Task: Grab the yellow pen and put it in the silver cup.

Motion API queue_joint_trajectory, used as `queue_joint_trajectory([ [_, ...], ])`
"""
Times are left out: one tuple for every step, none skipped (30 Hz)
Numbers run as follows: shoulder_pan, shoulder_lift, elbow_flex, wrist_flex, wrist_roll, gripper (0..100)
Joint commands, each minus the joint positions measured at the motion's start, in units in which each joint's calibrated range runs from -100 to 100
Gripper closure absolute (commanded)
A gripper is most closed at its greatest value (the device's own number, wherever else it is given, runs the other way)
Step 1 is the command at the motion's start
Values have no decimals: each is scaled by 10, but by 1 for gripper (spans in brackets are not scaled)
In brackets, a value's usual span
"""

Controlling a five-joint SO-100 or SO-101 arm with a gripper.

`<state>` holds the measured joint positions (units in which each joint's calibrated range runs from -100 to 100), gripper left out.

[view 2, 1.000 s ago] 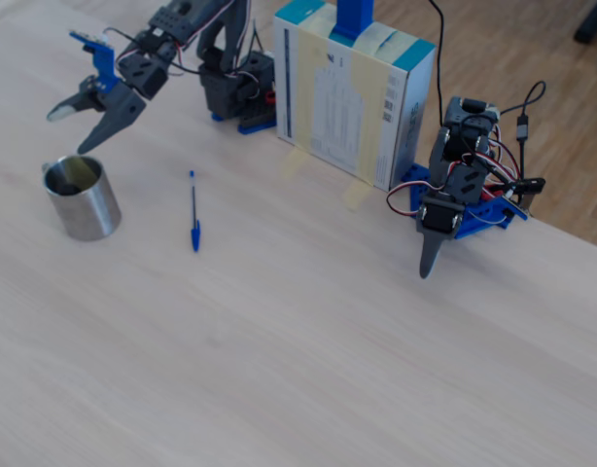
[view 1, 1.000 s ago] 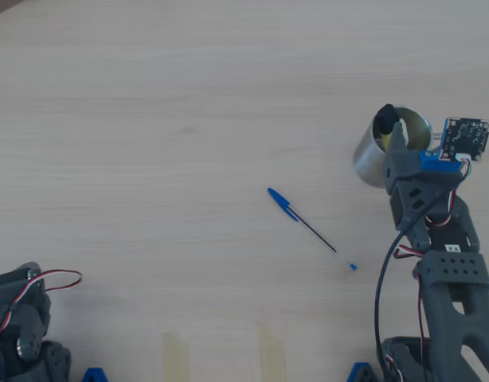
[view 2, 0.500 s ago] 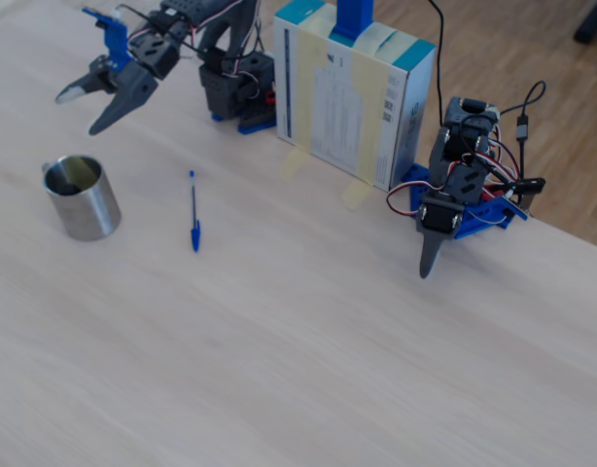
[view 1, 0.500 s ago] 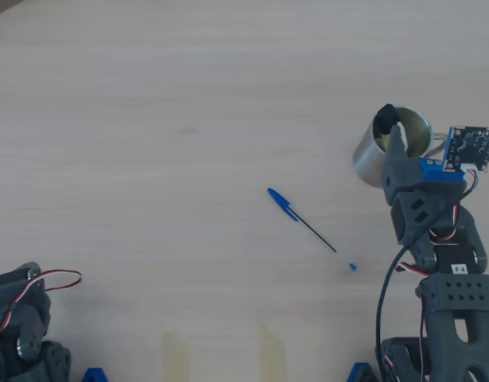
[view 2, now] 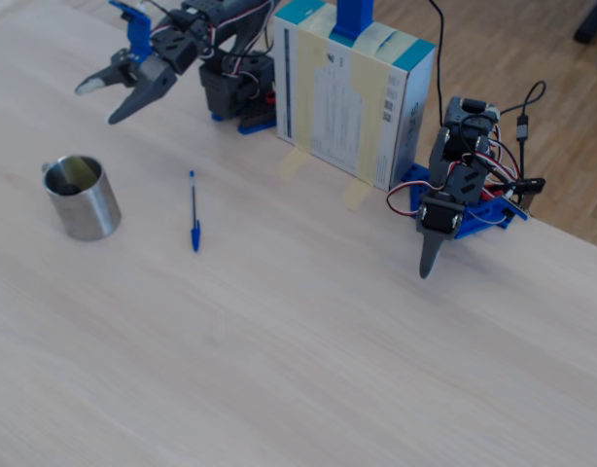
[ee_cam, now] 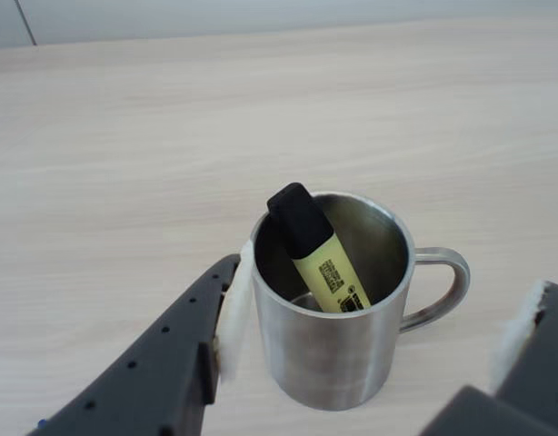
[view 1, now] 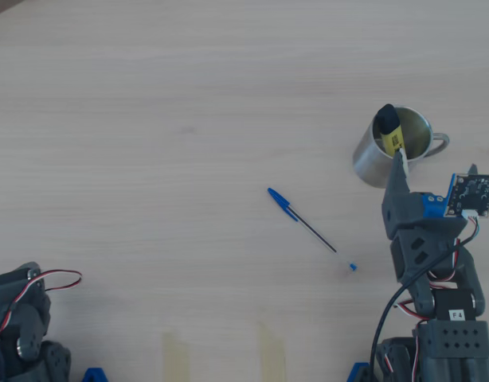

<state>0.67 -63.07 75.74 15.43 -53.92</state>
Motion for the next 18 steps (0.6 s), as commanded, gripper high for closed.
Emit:
queue_joint_trajectory([
  [-4, -46, 15, 2, -1, 58],
  [-4, -57, 23, 3, -1, 58],
  [-4, -68, 33, 3, -1, 58],
  [-4, -79, 42, 3, -1, 58],
  [-4, -89, 51, 3, -1, 58],
  [-4, -99, 61, 3, -1, 58],
  [-4, -109, 72, 3, -1, 58],
  [-4, -120, 84, 3, -1, 58],
  [-4, -131, 95, 3, -1, 58],
  [-4, -142, 107, 3, -1, 58],
  [-4, -152, 118, 3, -1, 58],
  [-4, -164, 130, 3, -1, 58],
  [-4, -174, 142, 3, -2, 58],
  [-4, -185, 155, 3, -6, 58],
  [-4, -195, 165, 3, -11, 59],
  [-4, -204, 176, 3, -13, 59],
  [-4, -212, 186, 3, -13, 59],
  [-4, -221, 195, 3, -13, 59],
])
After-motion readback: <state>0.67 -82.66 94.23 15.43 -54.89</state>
